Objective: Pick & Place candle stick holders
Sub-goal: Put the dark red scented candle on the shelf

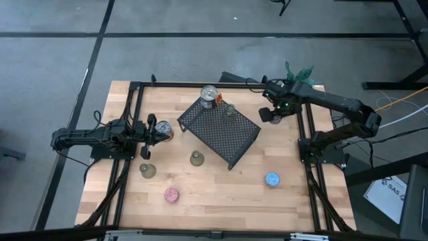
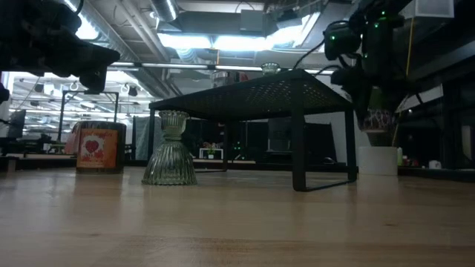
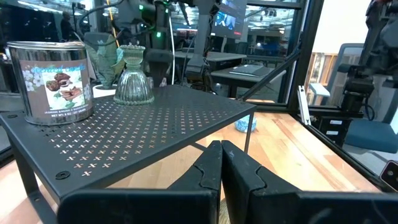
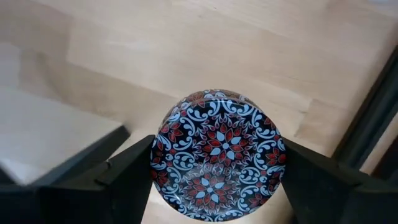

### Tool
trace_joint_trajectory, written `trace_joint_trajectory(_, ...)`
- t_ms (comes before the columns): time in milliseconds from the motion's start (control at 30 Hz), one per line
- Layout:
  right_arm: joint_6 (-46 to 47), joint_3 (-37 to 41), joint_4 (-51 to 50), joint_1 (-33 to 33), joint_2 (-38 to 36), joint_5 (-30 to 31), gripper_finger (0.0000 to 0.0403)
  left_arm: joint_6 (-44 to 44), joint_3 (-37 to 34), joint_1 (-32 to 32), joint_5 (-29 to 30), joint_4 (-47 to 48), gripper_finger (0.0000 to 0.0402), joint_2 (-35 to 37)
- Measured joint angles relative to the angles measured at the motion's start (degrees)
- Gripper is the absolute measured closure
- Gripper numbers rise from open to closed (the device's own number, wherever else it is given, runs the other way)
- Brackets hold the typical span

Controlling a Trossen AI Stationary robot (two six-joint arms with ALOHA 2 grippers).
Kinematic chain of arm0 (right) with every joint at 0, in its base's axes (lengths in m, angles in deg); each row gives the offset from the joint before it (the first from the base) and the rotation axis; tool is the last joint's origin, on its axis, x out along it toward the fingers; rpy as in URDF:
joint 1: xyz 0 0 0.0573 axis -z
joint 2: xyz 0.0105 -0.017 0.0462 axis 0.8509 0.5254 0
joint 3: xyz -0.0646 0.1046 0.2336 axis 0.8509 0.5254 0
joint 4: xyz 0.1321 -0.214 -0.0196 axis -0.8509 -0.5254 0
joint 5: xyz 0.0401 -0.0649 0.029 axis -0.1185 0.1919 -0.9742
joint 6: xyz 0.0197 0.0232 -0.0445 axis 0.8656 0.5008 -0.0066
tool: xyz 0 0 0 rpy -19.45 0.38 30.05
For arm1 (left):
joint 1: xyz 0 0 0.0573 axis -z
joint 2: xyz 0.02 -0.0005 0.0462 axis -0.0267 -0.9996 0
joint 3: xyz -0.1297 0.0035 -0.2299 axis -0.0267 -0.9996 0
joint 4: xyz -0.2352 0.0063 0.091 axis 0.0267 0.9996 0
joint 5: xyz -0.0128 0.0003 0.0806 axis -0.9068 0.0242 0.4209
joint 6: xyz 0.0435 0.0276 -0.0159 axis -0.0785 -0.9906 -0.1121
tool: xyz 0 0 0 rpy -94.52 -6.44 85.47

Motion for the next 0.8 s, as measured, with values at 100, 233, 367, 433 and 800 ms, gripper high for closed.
trace_joint_trajectory(100,-3.12,-2.50,-2.22,0.00,-0.39,-1.36,0.0098,-0.02,0.00,0.00,0.01,0.00,0.0400,0.00)
trace_joint_trajectory(233,-9.25,-7.43,-6.13,0.00,-0.37,-2.99,0.0098,-0.01,0.00,0.00,0.00,0.00,0.0400,0.00)
trace_joint_trajectory(367,-15.68,-12.24,-9.34,-0.52,-0.37,-3.22,0.0098,-0.02,0.01,0.00,0.00,0.00,0.0400,0.00)
trace_joint_trajectory(433,-18.49,-14.08,-9.63,-1.15,-0.37,-3.23,0.0098,-0.02,0.00,0.00,0.02,0.00,0.0400,0.00)
trace_joint_trajectory(800,-29.90,-16.77,-4.01,-5.16,-0.33,-3.05,0.0098,-0.02,0.02,0.00,0.00,0.00,0.0400,0.00)
